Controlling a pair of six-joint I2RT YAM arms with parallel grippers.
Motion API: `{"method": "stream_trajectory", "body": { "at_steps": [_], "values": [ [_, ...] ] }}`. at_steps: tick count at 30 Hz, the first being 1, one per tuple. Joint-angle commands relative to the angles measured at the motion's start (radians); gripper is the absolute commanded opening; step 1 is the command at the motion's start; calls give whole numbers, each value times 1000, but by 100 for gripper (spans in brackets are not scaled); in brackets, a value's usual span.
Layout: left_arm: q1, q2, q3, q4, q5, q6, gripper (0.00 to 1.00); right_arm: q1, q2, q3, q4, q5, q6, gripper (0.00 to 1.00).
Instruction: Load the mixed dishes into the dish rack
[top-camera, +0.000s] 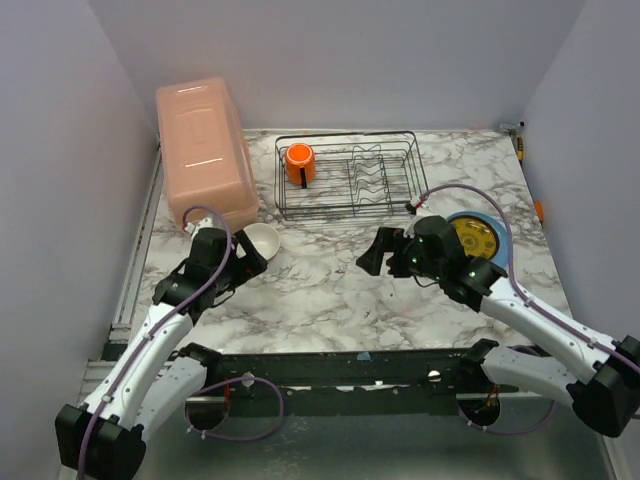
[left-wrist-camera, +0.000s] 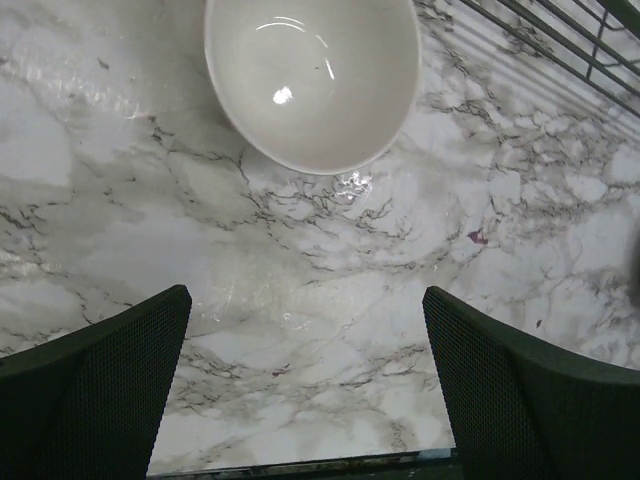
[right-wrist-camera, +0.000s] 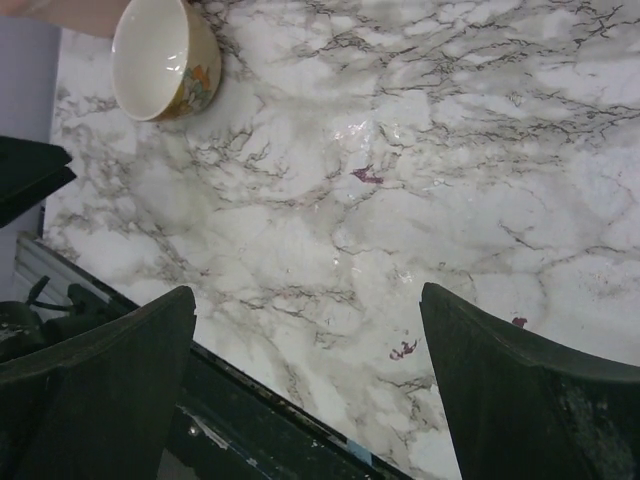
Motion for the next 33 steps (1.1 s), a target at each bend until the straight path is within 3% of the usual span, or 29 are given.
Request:
{"method": "stream_trajectory", "body": {
  "at_steps": [1,5,11,15,25,30,33],
  "values": [
    [81,100,18,55,7,-265,99,-1,-110,-66,6,24,83,97],
    [194,218,15,102,143,-333,98,-1,-192,-119,-8,20,127,97],
    [289,384,-68,329,331,-430,91,-1,-250,-152,-19,30,134,97],
    [290,416,-136,451,295,-482,85,-1,-244,-178,1,29,146,97],
    [282,408,-255,618,174,-473,51,-1,-201,-200,60,17,184,97],
    [270,424,-237,618,146,-446,48,-1,-147,-196,76,16,196,96],
    [267,425,-236,618,154,-415,31,-1,-107,-189,76,18,202,96]
  ]
}}
